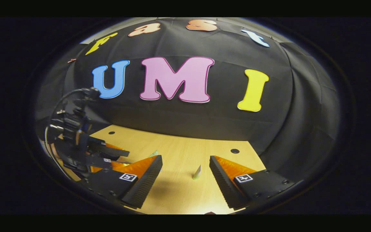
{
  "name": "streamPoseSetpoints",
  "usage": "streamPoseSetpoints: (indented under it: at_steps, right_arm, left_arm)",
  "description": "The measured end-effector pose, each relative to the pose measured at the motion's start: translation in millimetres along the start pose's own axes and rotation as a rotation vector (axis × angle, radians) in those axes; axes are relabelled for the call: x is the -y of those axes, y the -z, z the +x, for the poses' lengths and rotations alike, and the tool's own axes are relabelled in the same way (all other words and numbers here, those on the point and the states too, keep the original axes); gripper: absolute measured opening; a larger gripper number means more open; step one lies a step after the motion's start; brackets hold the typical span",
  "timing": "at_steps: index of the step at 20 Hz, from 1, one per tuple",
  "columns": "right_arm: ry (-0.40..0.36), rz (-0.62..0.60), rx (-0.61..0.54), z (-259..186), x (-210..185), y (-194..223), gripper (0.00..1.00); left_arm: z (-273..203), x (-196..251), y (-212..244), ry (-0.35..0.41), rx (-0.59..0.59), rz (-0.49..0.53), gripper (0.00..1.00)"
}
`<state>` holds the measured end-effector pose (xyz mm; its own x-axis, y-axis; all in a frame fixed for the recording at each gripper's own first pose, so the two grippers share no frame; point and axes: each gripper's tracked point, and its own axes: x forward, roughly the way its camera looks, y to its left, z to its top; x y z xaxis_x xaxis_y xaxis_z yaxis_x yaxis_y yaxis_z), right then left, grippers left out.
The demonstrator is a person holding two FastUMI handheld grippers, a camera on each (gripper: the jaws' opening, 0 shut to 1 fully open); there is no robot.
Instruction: First open the suitcase, pack the skin care products into it, and then close the suitcase.
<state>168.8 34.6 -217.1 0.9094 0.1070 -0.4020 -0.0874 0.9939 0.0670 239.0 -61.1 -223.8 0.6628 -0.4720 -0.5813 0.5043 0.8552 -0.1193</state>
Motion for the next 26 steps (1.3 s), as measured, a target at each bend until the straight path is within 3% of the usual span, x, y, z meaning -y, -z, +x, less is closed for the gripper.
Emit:
streamPoseSetpoints:
  at_steps: [5, 10, 12, 17, 26]
  right_arm:
    - [-0.055, -0.043, -0.058, 17, 9, 29, 0.94]
    - [-0.058, -0.023, -0.117, 37, 24, 59, 0.94]
    - [-0.053, 0.003, -0.155, 46, 32, 80, 0.93]
    - [-0.065, 0.051, -0.275, 89, 34, 137, 0.95]
    - [-0.019, 0.115, -0.374, 167, 39, 193, 0.91]
  left_arm:
    - [91, -18, 20, -0.051, -0.106, 0.029, 0.96]
    - [136, -35, 29, -0.094, -0.15, 0.072, 0.94]
    - [139, -39, 22, -0.107, -0.141, 0.053, 0.34]
    - [138, -38, 23, -0.114, -0.151, 0.058, 0.33]
    - [139, -37, 23, -0.135, -0.164, 0.062, 0.33]
